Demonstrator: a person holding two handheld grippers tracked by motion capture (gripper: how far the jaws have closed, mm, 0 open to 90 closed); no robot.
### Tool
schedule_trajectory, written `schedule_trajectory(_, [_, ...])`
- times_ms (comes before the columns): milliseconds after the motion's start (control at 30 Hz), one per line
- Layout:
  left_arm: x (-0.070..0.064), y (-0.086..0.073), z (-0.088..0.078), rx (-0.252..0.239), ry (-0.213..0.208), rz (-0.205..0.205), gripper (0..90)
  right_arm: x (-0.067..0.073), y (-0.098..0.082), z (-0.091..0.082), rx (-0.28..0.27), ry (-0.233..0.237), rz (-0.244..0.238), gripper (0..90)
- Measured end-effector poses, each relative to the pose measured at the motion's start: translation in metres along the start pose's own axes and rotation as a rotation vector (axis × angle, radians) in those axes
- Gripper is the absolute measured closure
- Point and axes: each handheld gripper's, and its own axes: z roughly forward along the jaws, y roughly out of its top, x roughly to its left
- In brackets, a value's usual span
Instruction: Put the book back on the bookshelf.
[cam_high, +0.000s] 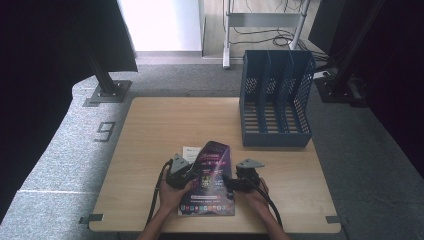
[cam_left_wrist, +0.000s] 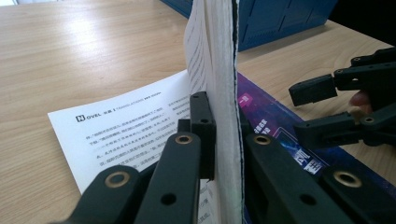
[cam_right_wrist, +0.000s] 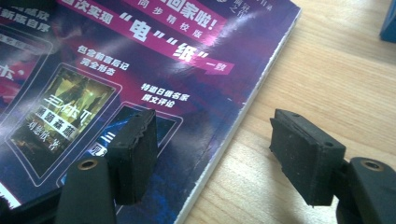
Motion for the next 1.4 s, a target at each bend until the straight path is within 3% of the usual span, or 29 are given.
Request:
schedule_trajectory(333, [-0.0023, 0.0019, -0.0017, 0.004, 0.012, 0.02, 87.0, -0.0036, 0.0004, -0.0012, -0.005, -0.002, 0.01, 31.9])
schedule_trajectory(467, [-0.0003, 0.0038, -0.002, 0.005, -0.005, 0.001, 87.0, -0.0037, 0.0003, -0.0007, -0.003, -0.004, 0.008, 32.0])
schedule_trajectory(633, [-0.0039, 0.0062, -0.0033, 0.005, 0.011, 0.02, 87.2, -0.0034, 0.0003, -0.0011, -0.003, -0.003, 0.004, 32.2])
schedule_trajectory(833, [-0.0054, 0.0092, -0.0051, -0.005, -0.021, 0.006, 87.2, -0.0032, 0.0001, -0.0012, -0.003, 0.0, 0.005, 32.1])
schedule_trajectory(1067, [-0.0077, 0.0087, -0.0031, 0.006, -0.013, 0.025, 87.2, -0.0035, -0.001, 0.0003, 0.005, -0.007, -0.003, 32.1])
schedule_trajectory(1400, [-0.0099, 0.0088, -0.0053, -0.024, -0.027, 0.05, 87.4, -0.0029, -0.0003, -0.0012, -0.009, 0.01, -0.012, 31.5])
